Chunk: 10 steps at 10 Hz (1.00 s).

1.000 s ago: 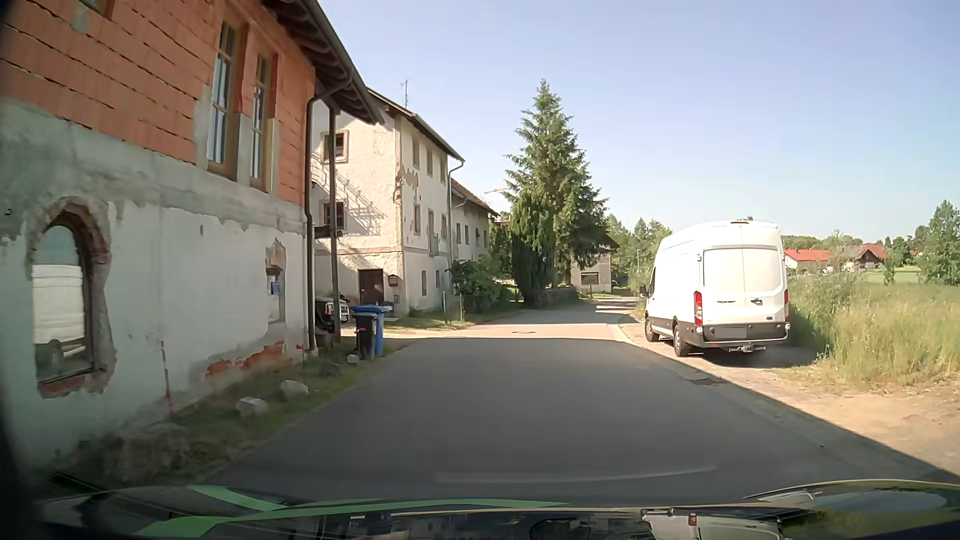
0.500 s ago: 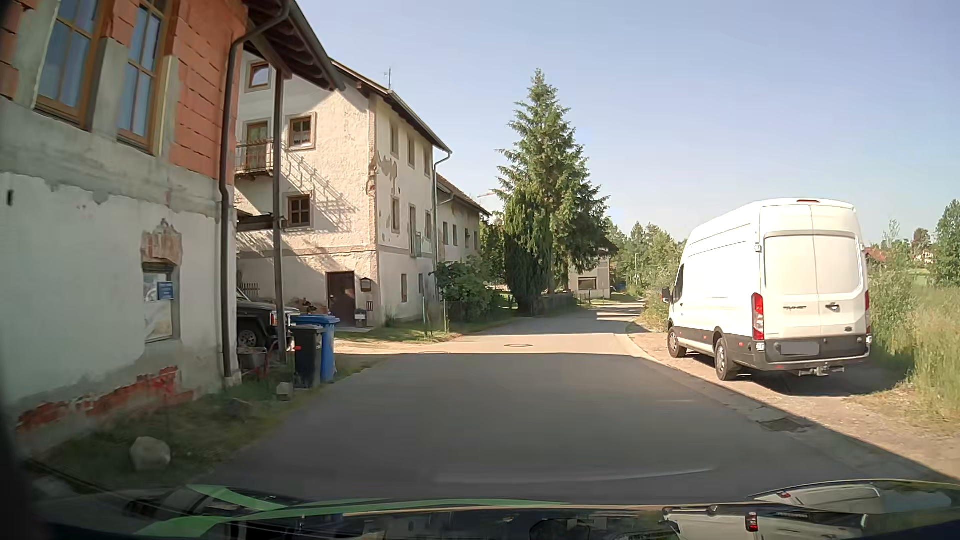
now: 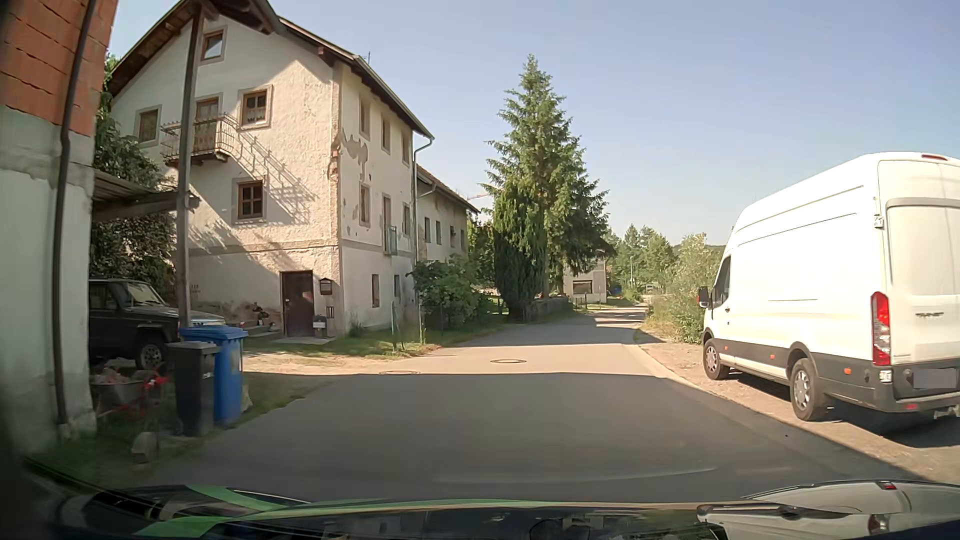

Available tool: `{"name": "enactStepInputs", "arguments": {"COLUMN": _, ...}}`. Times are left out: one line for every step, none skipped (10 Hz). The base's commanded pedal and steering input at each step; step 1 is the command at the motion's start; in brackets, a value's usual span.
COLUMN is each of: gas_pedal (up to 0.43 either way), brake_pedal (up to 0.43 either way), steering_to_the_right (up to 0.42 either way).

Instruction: Follow the waypoints while adhering to traffic rules and regulations

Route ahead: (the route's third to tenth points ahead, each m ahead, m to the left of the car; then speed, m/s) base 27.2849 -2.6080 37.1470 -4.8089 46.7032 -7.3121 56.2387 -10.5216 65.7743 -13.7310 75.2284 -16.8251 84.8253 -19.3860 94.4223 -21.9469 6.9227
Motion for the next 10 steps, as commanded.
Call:
{"name": "enactStepInputs", "arguments": {"gas_pedal": 0.110, "brake_pedal": 0.000, "steering_to_the_right": 0.023}}
{"name": "enactStepInputs", "arguments": {"gas_pedal": 0.110, "brake_pedal": 0.000, "steering_to_the_right": 0.026}}
{"name": "enactStepInputs", "arguments": {"gas_pedal": 0.110, "brake_pedal": 0.000, "steering_to_the_right": 0.027}}
{"name": "enactStepInputs", "arguments": {"gas_pedal": 0.098, "brake_pedal": 0.000, "steering_to_the_right": 0.026}}
{"name": "enactStepInputs", "arguments": {"gas_pedal": 0.098, "brake_pedal": 0.000, "steering_to_the_right": 0.024}}
{"name": "enactStepInputs", "arguments": {"gas_pedal": 0.098, "brake_pedal": 0.000, "steering_to_the_right": 0.025}}
{"name": "enactStepInputs", "arguments": {"gas_pedal": 0.098, "brake_pedal": 0.000, "steering_to_the_right": 0.029}}
{"name": "enactStepInputs", "arguments": {"gas_pedal": 0.098, "brake_pedal": 0.000, "steering_to_the_right": 0.030}}
{"name": "enactStepInputs", "arguments": {"gas_pedal": 0.098, "brake_pedal": 0.000, "steering_to_the_right": 0.030}}
{"name": "enactStepInputs", "arguments": {"gas_pedal": 0.098, "brake_pedal": 0.000, "steering_to_the_right": 0.030}}
